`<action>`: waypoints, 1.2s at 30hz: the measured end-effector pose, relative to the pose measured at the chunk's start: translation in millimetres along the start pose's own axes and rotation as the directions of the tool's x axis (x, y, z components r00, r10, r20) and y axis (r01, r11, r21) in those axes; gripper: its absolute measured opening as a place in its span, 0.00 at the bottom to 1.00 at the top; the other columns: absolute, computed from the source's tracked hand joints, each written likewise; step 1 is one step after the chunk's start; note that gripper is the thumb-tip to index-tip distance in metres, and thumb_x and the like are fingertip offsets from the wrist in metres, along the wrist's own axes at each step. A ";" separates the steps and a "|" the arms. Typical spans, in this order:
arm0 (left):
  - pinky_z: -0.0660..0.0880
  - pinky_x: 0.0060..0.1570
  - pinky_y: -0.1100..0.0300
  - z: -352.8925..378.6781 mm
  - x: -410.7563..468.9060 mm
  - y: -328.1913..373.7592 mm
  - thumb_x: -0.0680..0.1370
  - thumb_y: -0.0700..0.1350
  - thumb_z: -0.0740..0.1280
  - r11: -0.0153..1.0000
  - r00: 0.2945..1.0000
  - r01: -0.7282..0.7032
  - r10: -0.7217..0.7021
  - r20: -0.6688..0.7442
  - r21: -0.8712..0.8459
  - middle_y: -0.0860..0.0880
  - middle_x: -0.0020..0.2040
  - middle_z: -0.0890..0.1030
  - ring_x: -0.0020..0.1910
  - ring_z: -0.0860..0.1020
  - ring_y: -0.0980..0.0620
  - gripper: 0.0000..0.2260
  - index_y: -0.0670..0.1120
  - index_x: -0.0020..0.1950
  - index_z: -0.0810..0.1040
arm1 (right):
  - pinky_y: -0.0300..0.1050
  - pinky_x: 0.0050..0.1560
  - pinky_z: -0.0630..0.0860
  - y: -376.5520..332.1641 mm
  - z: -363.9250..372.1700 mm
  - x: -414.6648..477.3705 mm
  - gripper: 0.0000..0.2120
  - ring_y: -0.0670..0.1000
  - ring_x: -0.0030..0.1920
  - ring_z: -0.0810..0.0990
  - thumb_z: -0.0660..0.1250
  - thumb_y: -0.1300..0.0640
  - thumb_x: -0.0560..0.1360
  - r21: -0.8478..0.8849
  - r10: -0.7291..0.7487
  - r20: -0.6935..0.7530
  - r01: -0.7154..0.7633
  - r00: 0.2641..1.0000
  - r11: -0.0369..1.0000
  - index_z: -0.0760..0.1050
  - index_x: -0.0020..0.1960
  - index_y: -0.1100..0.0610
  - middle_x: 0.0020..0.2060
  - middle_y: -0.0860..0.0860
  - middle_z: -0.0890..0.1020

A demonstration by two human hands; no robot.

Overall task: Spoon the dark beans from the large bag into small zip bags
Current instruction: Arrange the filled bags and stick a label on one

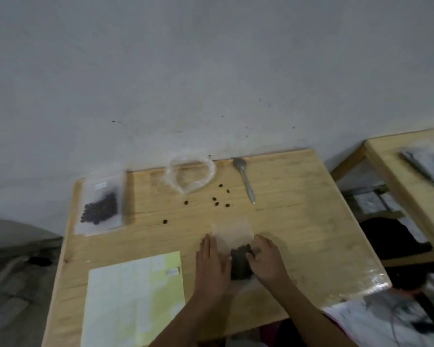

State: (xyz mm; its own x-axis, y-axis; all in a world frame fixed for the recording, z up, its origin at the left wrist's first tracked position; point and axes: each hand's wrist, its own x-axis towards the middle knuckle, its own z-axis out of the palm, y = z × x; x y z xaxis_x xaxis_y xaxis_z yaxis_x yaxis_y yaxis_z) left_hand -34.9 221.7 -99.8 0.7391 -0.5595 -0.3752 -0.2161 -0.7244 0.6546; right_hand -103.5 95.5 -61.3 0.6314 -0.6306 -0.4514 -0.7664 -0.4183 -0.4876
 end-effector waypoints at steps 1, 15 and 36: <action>0.40 0.73 0.56 4.5 -2.6 2.7 0.81 0.53 0.55 1.000 1.000 -0.003 0.003 -0.016 0.006 0.47 0.78 0.44 0.76 0.43 0.49 0.31 0.43 0.77 0.43 | 0.42 0.66 0.65 4.0 3.7 -4.2 0.22 0.53 0.67 0.68 0.62 0.56 0.78 -0.010 -0.030 0.006 0.030 1.000 0.999 0.65 0.69 0.59 0.66 0.54 0.71; 0.77 0.53 0.58 7.5 -10.3 17.1 0.76 0.34 0.63 0.857 1.000 0.009 -0.021 -0.017 -0.516 0.52 0.63 0.68 0.54 0.76 0.53 0.21 0.50 0.66 0.66 | 0.38 0.50 0.69 19.7 16.6 -14.0 0.18 0.53 0.54 0.74 0.71 0.61 0.71 0.362 0.111 -0.147 -0.051 0.983 0.931 0.72 0.59 0.57 0.57 0.55 0.70; 0.77 0.39 0.62 -148.1 -61.7 -94.0 0.77 0.34 0.63 0.597 0.857 -0.119 -0.342 -0.386 -0.793 0.47 0.55 0.81 0.42 0.81 0.55 0.15 0.49 0.58 0.77 | 0.40 0.47 0.75 -90.4 75.0 -14.2 0.05 0.49 0.45 0.77 0.68 0.63 0.73 0.280 -0.296 0.229 0.228 0.927 0.933 0.76 0.48 0.58 0.43 0.51 0.78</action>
State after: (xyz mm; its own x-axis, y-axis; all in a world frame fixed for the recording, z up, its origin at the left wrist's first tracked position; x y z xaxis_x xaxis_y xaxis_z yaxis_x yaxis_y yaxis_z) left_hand 34.3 383.9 -41.0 0.9534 -0.0765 -0.2918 0.2889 -0.0469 0.9562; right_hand -34.3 191.3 -66.9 0.8393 -0.3111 -0.4459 -0.5375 -0.3508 -0.7669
